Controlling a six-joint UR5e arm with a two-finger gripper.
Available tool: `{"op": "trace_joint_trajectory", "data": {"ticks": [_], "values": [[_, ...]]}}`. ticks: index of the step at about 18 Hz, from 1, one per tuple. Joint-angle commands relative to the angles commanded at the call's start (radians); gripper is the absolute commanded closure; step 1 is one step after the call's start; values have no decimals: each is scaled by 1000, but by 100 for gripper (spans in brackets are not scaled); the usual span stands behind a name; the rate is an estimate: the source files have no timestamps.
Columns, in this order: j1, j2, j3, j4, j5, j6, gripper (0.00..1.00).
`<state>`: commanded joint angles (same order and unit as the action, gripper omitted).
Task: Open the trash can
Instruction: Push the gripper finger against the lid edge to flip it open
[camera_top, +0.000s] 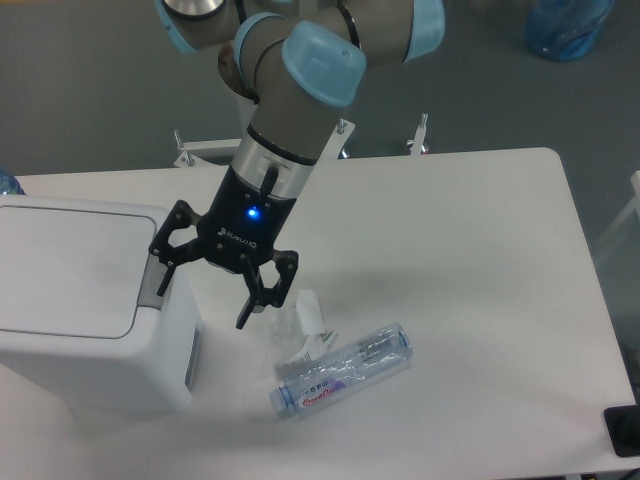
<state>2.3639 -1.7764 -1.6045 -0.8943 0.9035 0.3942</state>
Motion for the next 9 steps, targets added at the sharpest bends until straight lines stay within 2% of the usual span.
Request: {"op": "trace_joint_trajectory", "data": {"ticks": [9], "values": [[2,2,0,2,6,0,0]]}}
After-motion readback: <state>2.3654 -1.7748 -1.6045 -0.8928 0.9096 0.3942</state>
